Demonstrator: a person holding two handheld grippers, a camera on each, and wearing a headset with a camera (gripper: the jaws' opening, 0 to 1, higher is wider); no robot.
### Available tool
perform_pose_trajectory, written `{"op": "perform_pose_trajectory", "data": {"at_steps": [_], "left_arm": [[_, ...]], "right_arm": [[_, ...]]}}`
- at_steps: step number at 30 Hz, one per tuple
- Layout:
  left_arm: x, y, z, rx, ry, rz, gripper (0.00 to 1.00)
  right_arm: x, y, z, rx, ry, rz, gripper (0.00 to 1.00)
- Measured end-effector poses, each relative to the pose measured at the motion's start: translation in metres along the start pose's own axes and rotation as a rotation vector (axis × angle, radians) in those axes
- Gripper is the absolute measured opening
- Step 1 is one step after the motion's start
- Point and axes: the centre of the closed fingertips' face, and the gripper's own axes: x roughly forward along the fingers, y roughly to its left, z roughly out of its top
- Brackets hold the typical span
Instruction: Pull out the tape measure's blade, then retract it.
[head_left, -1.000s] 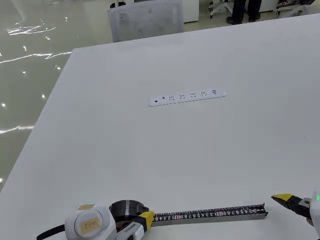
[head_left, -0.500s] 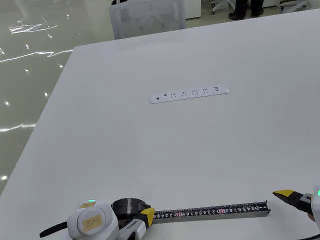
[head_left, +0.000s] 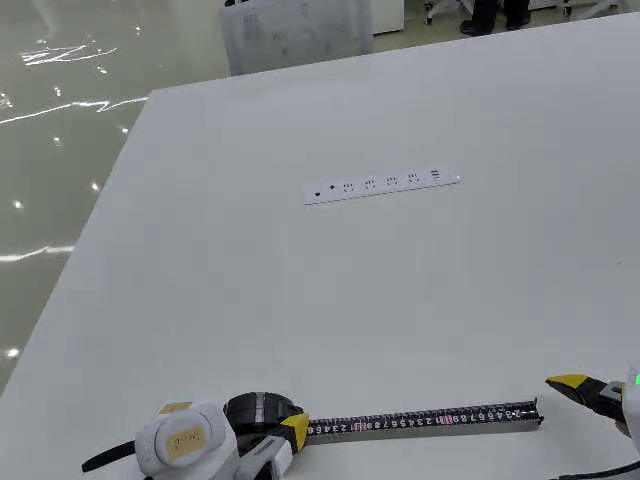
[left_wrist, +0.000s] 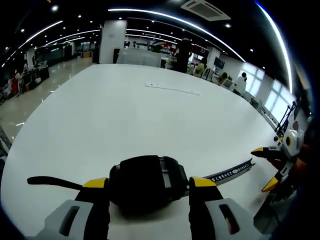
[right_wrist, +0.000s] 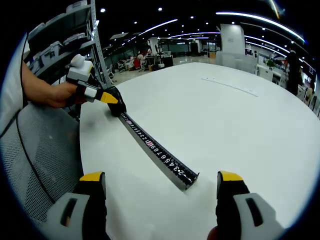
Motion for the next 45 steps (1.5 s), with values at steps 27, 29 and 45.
{"op": "perform_pose_trajectory", "data": {"at_steps": [27, 29, 45], "left_arm": [[0.003, 0.001, -0.002, 0.030, 0.015, 0.012, 0.60], [0.003, 0.001, -0.002, 0.030, 0.015, 0.012, 0.60], [0.003, 0.001, -0.002, 0.026, 0.017, 0.009, 0.60]], "right_arm": [[0.004, -0.029, -0.008, -0.133, 0.009, 0.005, 0.47], [0.005, -0.032, -0.009, -0.134, 0.006, 0.007, 0.45], [0.010, -0.037, -0.010, -0.207, -0.001, 0.035, 0.27]]}}
